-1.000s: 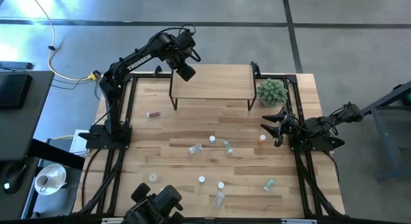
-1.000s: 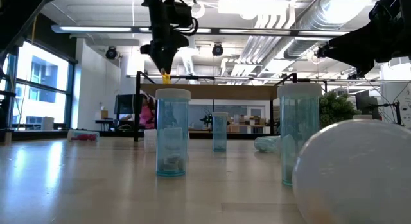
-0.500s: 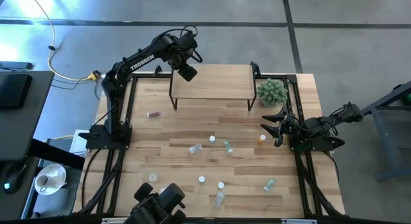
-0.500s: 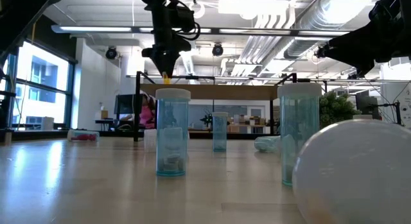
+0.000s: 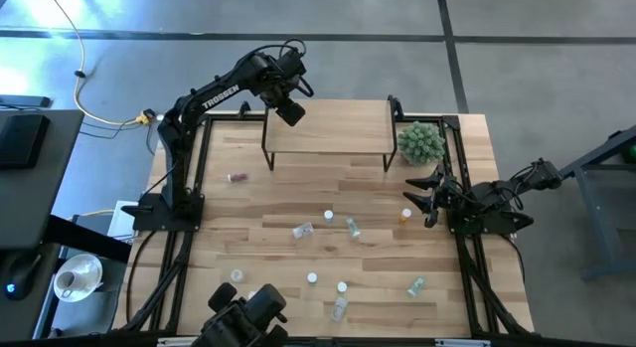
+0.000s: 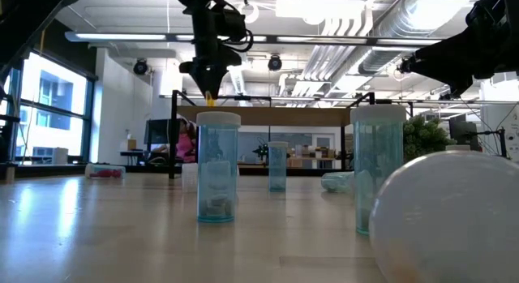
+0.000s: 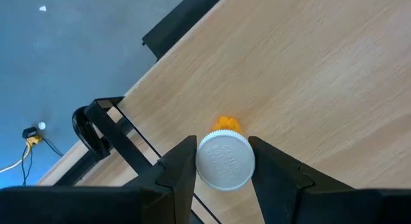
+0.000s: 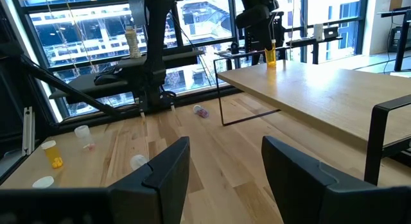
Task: Pick and place medicine bottles onto shelf by color
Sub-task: Put the left orange pill bottle on the shelf, then put the top blue pill bottle on the shelf
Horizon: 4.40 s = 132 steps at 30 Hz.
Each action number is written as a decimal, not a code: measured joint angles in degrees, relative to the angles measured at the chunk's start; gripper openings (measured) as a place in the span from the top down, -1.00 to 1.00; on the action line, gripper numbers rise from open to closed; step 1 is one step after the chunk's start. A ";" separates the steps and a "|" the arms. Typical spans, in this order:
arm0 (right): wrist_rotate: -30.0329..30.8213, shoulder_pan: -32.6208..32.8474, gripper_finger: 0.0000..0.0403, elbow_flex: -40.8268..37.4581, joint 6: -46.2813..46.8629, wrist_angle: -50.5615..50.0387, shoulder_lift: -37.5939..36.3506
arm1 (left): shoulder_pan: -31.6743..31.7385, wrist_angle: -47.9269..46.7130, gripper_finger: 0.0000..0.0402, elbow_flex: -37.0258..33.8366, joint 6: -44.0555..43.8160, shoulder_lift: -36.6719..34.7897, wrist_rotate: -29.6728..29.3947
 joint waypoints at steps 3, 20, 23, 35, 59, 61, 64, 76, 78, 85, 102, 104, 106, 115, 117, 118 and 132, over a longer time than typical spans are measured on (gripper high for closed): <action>0.01 -0.01 0.08 -0.02 -0.01 -0.01 0.02 | 0.00 -0.49 0.29 -0.29 0.83 0.46 0.34; 0.02 0.00 0.08 -0.02 -0.02 0.13 0.01 | -0.02 -0.94 0.10 11.06 2.63 0.15 -0.45; 0.02 0.00 0.08 -0.11 -0.01 1.13 0.02 | -0.22 -4.55 0.10 15.44 3.25 0.03 1.74; -0.48 -0.02 0.08 -0.11 0.00 1.70 0.02 | -4.63 -6.70 0.10 12.48 8.03 -8.17 4.41; -2.87 -0.02 0.08 -0.02 -10.74 12.47 0.00 | -16.48 44.22 0.10 -50.06 7.10 -42.33 8.48; -3.41 -0.02 0.08 -0.02 -12.07 14.09 0.00 | -17.78 49.07 0.10 -54.51 6.33 -44.66 9.18; -5.37 -0.02 0.06 -0.02 -13.13 16.08 0.00 | -20.23 56.96 0.10 -61.21 4.77 -48.22 10.20; -5.57 -0.02 -0.11 10.73 -13.55 14.22 8.58 | -28.94 78.23 0.10 -77.72 -1.49 -56.64 10.08; -4.82 -0.02 -0.12 13.42 -13.44 13.30 12.10 | -30.02 82.16 0.10 -79.35 -1.43 -57.01 10.09; -4.55 0.00 -0.12 22.42 -10.31 5.70 25.35 | -31.63 92.12 0.10 -83.60 -0.59 -56.71 10.06; -8.23 -3.21 -0.12 29.33 3.29 -2.84 52.44 | -31.71 93.05 0.10 -83.70 0.02 -56.85 10.06; -9.41 -4.69 -0.12 29.33 4.92 -2.39 55.60 | -31.71 93.30 0.10 -83.70 0.02 -56.85 10.06; -10.68 -6.07 -0.12 29.33 5.57 -0.93 58.83 | -31.71 93.60 0.10 -83.70 0.02 -56.85 10.06; -16.74 -9.87 -0.12 29.29 4.28 12.73 71.96 | -31.71 93.70 0.10 -83.70 0.02 -56.85 10.06; -16.74 -10.38 -0.12 29.29 3.32 14.92 74.31 | -31.71 93.69 0.10 -83.70 0.02 -56.82 10.06; -16.74 -10.58 -0.12 29.29 3.04 16.35 75.51 | -31.71 93.69 0.10 -83.70 0.02 -56.82 10.06; -19.77 -12.39 -0.11 29.25 -0.51 34.37 90.02 | -31.72 93.70 0.10 -83.68 0.02 -56.82 10.06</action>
